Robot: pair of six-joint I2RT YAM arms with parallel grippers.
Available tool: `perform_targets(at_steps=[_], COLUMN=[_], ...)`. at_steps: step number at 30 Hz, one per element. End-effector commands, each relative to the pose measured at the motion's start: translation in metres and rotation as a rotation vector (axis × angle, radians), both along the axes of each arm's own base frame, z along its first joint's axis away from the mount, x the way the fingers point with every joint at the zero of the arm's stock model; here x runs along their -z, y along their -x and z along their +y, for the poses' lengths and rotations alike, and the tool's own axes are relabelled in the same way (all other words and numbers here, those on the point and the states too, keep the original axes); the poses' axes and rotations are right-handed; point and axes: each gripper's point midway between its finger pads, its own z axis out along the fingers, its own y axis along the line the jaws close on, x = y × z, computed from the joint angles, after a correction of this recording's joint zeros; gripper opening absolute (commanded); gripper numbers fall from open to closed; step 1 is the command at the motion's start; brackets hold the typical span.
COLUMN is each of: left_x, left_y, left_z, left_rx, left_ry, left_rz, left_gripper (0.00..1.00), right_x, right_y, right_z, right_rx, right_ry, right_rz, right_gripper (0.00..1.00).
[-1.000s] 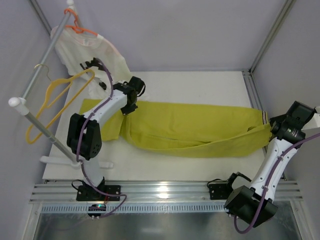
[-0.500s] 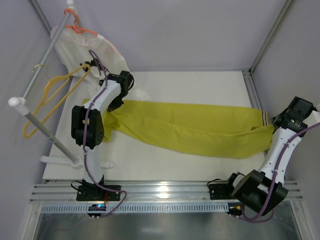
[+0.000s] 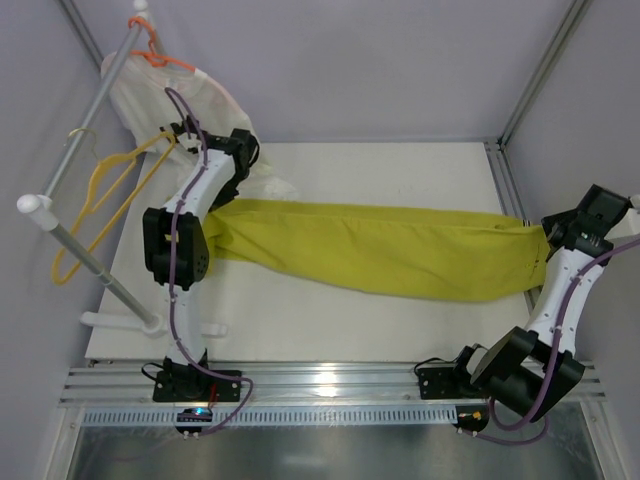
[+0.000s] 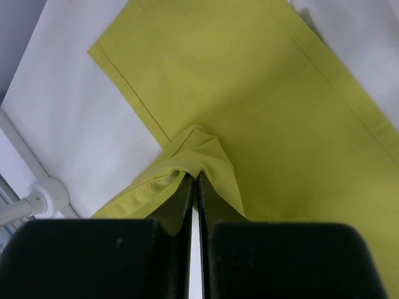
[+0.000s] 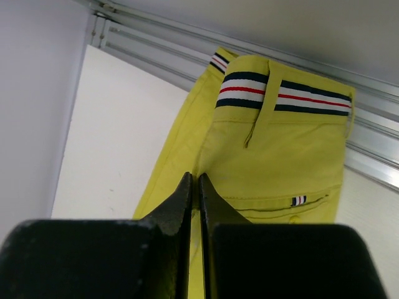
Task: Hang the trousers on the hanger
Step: Fold the trousers
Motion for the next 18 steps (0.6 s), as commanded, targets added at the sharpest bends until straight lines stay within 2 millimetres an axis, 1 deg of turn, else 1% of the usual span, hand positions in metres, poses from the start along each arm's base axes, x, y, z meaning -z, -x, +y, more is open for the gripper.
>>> perform_targets(at_steps=[1,3,4,5,7,8,10,12,15,16,18], left_x=[-0.019,-0.021,-0.022,-0.022,-0.025,-0.024,-0.027,-0.029,-0.032,-0.033,-0.036], left_y=[-0.014,-0.018,-0.017,-0.018,-0.020,-0.020,-0.023,-0.023,-0.027,-0.028,-0.032], left_z=[0.014,0.013,0.014,0.017,0.020,0.020,0.021,0.024,0.026,0.026,0.024], left_rx=[-0.038,-0.044,-0.051,-0.058,-0.069,-0.073,-0.085,-0.096,-0.119,-0.124,-0.136], left_ry=[-0.048,-0.051,-0.056,-0.074,-0.084,-0.090,-0.087,-0.096,-0.082,-0.076,-0.054], left_rz=[-0.082,-0.099,-0.100,-0.096,-0.108,-0.108,-0.128,-0.138,-0.172,-0.185,-0.217], left_gripper=[0.00,0.00,0.00,0.00,0.00,0.00,0.00,0.00,0.00,0.00,0.00], right_x=[-0.039,-0.044,-0.045,-0.052,-0.054,-0.060,-0.060,-0.058,-0.051,-0.045,-0.042], right_y=[-0.041,-0.050,-0.055,-0.059,-0.067,-0.071,-0.073,-0.075,-0.080,-0.083,-0.085], right_z=[0.004,0.005,0.009,0.009,0.015,0.016,0.016,0.013,0.009,0.007,0.008], right_rx=[-0.111,-0.129,-0.159,-0.165,-0.195,-0.200,-0.200,-0.185,-0.177,-0.176,-0.180], right_ry=[0.041,0.033,0.020,0.019,-0.005,-0.006,-0.009,-0.008,-0.019,-0.030,-0.042], right_rz=[-0.214,-0.255,-0.274,-0.305,-0.331,-0.359,-0.368,-0.366,-0.348,-0.337,-0.335], right_gripper=[0.04,0.04,0.04,0.04,0.04,0.04,0.04,0.04,0.04,0.04,0.04])
